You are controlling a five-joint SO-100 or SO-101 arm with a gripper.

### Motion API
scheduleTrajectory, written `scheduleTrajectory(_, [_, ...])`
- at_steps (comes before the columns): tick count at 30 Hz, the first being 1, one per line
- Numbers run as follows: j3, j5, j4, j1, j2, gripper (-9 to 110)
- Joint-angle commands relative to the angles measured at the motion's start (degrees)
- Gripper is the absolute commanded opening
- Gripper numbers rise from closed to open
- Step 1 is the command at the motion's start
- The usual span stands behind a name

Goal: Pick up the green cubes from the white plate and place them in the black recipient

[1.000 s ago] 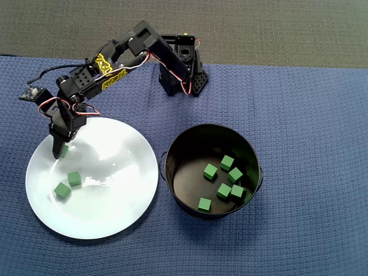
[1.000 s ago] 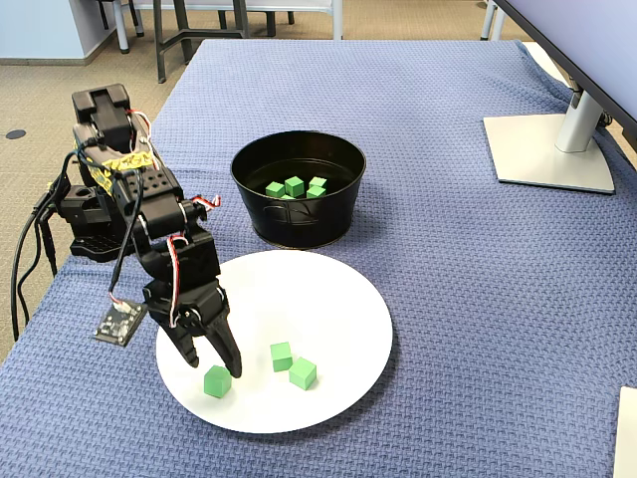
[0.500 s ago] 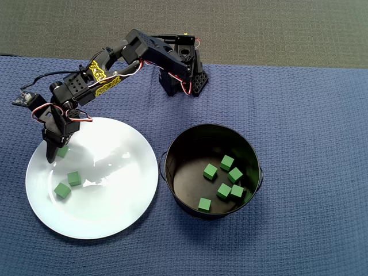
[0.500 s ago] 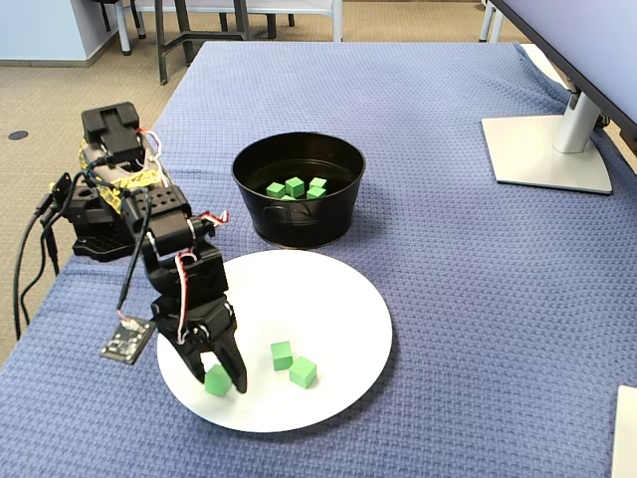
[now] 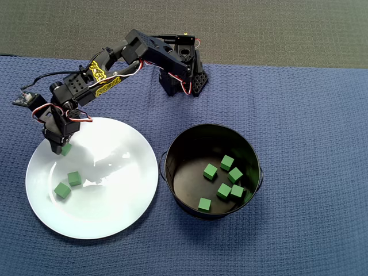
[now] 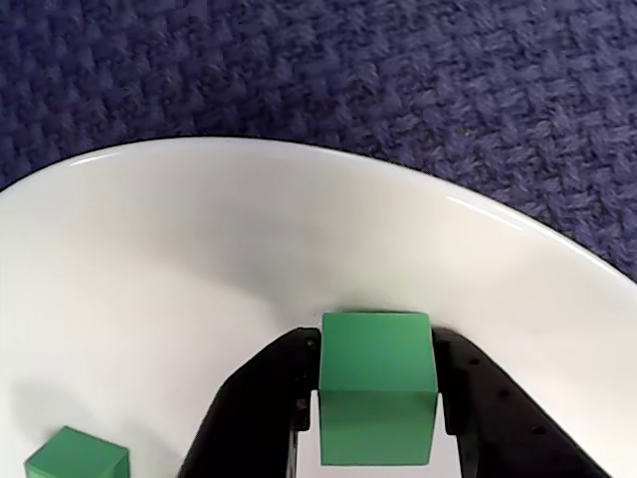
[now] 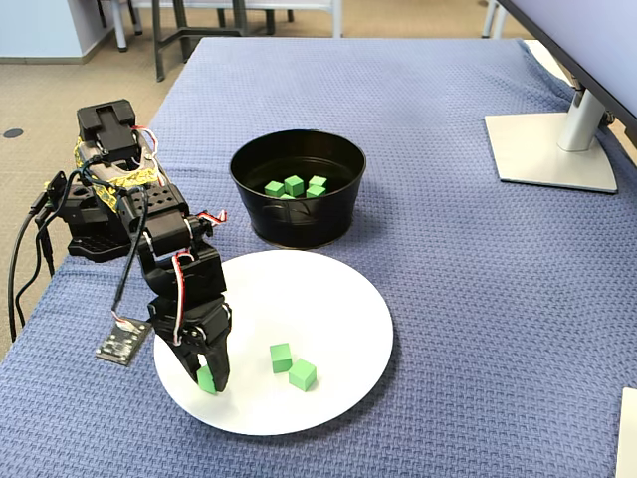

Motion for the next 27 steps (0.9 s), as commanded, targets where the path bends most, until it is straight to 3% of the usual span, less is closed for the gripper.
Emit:
scheduleTrajectory(1, [7.73, 3.25, -4.75, 0.44, 16.79, 0])
scheduleTrajectory(7, [18.98, 7.82, 1.05, -4.75, 40.96, 0])
scheduleTrajectory(13, [21.62, 24.43, 12.13, -20.21, 61.79, 0])
scheduleTrajectory(21, [39.9, 36.74, 2.72, -51.5, 72.42, 0])
scheduleTrajectory(27, [49.39, 39.81, -5.98, -64.07, 70.66, 0])
